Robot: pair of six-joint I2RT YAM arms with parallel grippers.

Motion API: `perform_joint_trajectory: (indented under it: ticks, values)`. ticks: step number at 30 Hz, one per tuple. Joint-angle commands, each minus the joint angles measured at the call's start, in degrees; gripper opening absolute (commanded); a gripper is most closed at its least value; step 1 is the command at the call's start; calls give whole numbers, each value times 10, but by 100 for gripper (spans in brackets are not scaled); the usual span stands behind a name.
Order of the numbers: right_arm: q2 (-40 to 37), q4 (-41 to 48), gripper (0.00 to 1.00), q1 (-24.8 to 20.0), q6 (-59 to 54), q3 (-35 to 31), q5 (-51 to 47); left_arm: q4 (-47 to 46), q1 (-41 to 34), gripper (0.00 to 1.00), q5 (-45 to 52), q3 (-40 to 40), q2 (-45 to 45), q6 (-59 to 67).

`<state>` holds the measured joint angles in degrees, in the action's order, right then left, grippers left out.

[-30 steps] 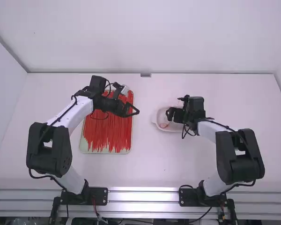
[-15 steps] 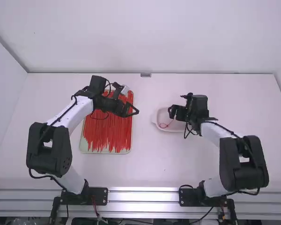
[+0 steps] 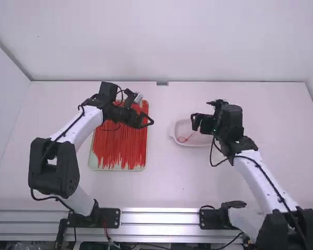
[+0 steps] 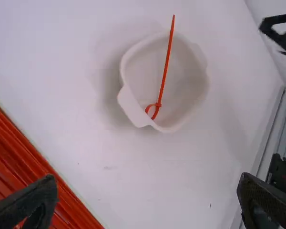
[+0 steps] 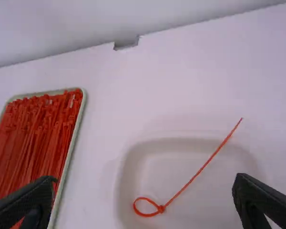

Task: Fasten the cable tie

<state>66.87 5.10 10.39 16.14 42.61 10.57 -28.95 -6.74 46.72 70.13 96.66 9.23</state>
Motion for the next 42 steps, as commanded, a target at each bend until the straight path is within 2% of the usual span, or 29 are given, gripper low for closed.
perform_joint_trajectory:
  ticks: [1,9,16,23,33,39,42]
  values:
    - [-42,14,99,14,-1,-3,-34,-8,0,99,-28,13,-39,2]
    - [-118,64,100,64,-1,-3,-107,-37,0,99,-105,13,-91,0]
    - [-129,73,100,92,-1,-3,-154,-42,0,99,-211,11,-144,-39]
    - [-128,74,100,91,-1,-3,-153,-43,0,99,-213,10,-158,-34]
    - [-192,10,88,27,-65,-67,-106,16,59,89,-272,-49,-218,-92]
    - [-256,-51,77,-37,-129,-131,-106,71,67,79,-327,-103,-272,-92]
    - [-289,-51,72,-70,-161,-163,-106,98,67,74,-354,-131,-300,-92]
